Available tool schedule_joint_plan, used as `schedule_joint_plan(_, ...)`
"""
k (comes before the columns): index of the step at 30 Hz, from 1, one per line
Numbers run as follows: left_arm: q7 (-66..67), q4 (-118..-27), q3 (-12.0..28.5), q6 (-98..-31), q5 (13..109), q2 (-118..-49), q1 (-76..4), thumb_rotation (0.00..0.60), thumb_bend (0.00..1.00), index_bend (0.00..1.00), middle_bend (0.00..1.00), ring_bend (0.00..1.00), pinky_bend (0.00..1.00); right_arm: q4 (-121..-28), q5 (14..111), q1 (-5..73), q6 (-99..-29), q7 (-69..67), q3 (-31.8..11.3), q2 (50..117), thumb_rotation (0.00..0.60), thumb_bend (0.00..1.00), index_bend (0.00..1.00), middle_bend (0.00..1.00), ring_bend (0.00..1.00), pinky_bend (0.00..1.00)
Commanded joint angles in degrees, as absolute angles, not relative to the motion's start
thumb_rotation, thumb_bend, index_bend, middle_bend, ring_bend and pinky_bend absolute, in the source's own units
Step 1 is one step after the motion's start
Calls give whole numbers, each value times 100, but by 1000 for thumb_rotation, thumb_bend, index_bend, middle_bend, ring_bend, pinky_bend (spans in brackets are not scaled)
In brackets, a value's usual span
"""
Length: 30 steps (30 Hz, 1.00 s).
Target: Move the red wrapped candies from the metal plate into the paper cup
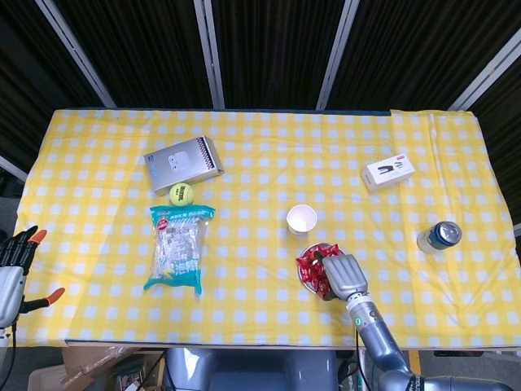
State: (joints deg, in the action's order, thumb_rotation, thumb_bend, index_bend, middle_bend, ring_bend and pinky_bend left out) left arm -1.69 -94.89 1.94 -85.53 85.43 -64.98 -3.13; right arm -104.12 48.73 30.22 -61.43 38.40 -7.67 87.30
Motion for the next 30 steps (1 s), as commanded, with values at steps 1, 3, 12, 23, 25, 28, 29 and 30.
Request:
schedule_joint_plan(1,-157,-9494,196,-8549,8534,-6498,-316,600,43,0,0,0,0,-10305,4807,3079,-6074,3696,-811,8792,600,255,270,806,918,1000)
schedule_joint_plan(3,-157,-9489,194,-8545,8529,-6501,-315,600,43,0,0,0,0,-10243,4773,3109,-6047,3598,-848,8818,600,255,270,805,918,1000)
schedule_joint_plan(12,-142,-9494,192,-8516,8511,-6505,-328,600,43,0,0,0,0,-9986,4433,3252,-5838,3309,-912,8830,600,255,256,805,918,1000)
schedule_joint_plan(23,-121,-9525,178,-8487,8500,-6497,-335,600,42,0,0,0,0,-9635,4278,3342,-5786,3039,-886,8976,600,383,614,805,918,1000)
schedule_joint_plan(25,-132,-9523,174,-8492,8512,-6497,-335,600,42,0,0,0,0,-9595,4350,3325,-5821,2947,-878,9009,600,449,679,808,918,1000)
schedule_joint_plan(28,-134,-9542,169,-8489,8514,-6492,-335,600,43,0,0,0,0,-9563,4475,3300,-5855,2781,-882,9044,600,495,709,817,920,1000)
schedule_joint_plan(29,-133,-9542,169,-8490,8515,-6491,-335,600,43,0,0,0,0,-9559,4512,3295,-5866,2743,-883,9050,600,499,712,818,921,1000)
schedule_joint_plan(30,-131,-9547,170,-8491,8518,-6491,-337,600,43,0,0,0,0,-9560,4554,3290,-5881,2705,-889,9057,600,500,713,819,922,1000)
